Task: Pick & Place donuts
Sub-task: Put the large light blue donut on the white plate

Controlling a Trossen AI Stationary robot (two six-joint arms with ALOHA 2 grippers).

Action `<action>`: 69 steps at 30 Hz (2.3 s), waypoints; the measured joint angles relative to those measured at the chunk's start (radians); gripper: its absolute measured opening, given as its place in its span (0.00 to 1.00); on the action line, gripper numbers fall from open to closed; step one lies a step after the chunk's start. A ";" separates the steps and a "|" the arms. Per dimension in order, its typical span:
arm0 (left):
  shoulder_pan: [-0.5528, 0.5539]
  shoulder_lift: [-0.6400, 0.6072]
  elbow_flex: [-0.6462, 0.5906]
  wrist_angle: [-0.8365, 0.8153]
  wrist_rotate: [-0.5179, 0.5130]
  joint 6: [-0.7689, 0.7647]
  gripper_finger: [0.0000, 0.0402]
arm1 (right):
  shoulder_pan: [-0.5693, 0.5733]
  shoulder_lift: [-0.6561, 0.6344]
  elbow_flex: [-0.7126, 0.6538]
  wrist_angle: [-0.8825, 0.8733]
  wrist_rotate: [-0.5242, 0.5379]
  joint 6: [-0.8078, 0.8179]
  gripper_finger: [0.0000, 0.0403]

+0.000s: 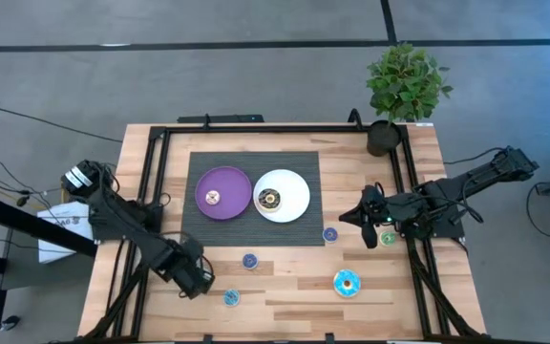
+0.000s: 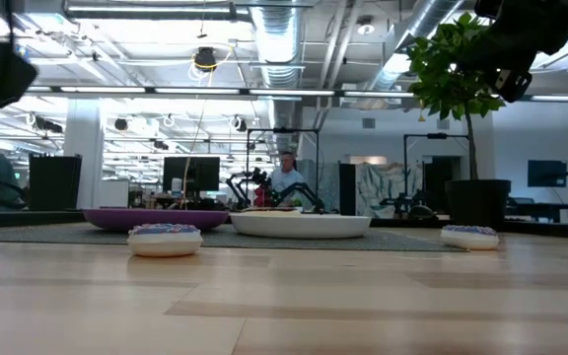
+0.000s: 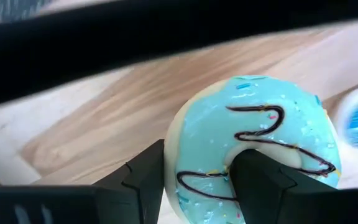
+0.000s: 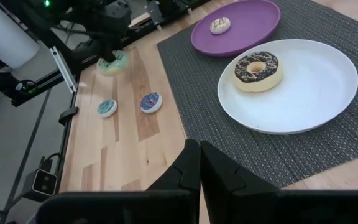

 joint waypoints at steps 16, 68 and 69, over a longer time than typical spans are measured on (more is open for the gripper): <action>0.463 -0.104 0.064 0.008 -0.033 0.639 0.40 | 0.000 0.000 0.000 0.004 0.000 0.008 0.00; 1.052 0.987 1.439 -0.401 0.001 1.989 0.40 | -0.072 0.004 0.000 0.018 0.061 0.193 0.00; 1.052 0.991 1.434 -0.399 0.005 1.988 0.40 | -0.072 0.004 0.000 0.014 0.061 0.199 0.00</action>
